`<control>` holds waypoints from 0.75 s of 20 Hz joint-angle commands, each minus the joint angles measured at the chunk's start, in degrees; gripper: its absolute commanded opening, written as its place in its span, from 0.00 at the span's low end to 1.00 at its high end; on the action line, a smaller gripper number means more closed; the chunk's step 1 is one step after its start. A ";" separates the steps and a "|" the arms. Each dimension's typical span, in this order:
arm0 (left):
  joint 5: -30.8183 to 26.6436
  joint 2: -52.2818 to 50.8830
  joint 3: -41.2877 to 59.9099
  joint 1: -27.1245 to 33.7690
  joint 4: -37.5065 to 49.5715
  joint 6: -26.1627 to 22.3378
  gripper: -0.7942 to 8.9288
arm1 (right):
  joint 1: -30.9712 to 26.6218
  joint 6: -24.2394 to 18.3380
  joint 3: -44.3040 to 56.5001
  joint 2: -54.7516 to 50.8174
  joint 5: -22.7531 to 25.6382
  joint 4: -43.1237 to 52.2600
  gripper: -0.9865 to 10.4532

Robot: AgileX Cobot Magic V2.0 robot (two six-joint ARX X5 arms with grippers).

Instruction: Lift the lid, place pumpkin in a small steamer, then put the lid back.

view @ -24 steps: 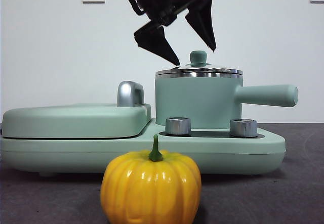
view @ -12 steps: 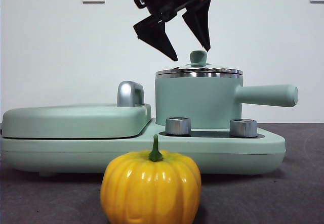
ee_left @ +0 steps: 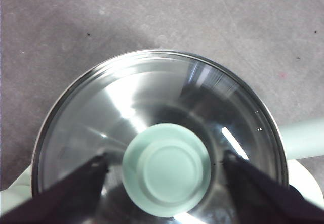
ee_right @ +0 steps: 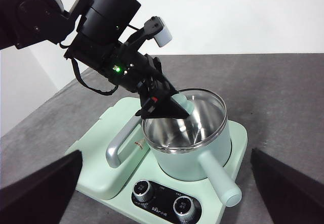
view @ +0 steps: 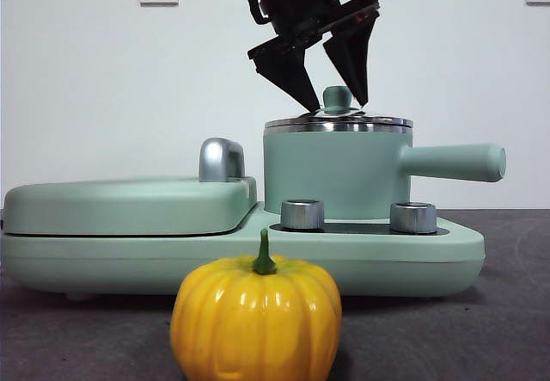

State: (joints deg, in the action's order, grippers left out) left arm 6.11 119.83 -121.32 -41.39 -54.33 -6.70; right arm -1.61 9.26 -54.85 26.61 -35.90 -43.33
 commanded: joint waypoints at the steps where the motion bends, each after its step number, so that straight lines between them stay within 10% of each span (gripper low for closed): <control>1: -0.20 0.96 -1.77 -0.42 0.17 -1.25 0.29 | 0.02 0.57 -0.74 0.22 -0.17 -0.02 0.56; 15: -0.33 0.35 -5.44 -0.28 -0.37 -1.68 0.16 | 0.04 0.35 -0.77 0.42 -0.15 -1.22 0.56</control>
State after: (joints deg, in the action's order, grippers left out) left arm 5.91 119.83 -123.87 -41.41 -56.21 -8.27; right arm -1.61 9.26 -54.85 26.68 -35.90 -44.88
